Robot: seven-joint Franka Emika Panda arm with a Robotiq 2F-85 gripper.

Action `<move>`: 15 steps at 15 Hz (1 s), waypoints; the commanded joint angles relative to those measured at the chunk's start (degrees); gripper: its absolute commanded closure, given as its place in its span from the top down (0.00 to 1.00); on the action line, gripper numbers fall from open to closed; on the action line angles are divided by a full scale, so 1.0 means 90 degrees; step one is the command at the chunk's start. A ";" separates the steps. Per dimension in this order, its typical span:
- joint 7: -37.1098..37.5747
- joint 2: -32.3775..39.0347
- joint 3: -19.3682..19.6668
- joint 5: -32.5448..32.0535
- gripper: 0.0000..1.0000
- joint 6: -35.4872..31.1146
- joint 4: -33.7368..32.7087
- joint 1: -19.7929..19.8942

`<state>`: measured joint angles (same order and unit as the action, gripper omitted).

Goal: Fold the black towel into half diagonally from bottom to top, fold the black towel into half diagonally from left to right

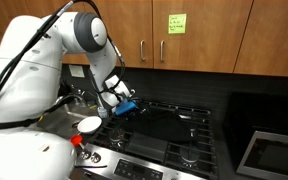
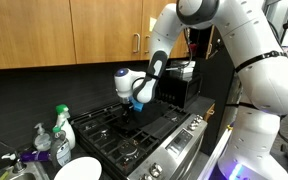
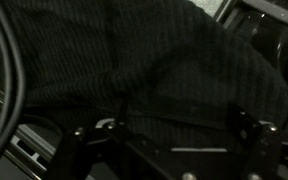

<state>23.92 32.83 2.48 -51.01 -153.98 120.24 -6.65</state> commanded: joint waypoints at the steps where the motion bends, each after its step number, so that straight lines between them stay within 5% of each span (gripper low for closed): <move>1: -0.0055 -0.0089 0.0101 0.0071 1.00 0.0105 0.0158 -0.0378; 15: 0.0105 0.0065 0.0048 -0.0094 1.00 0.0864 -0.0076 -0.1044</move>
<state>24.15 32.94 2.64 -51.23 -147.60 120.51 -15.19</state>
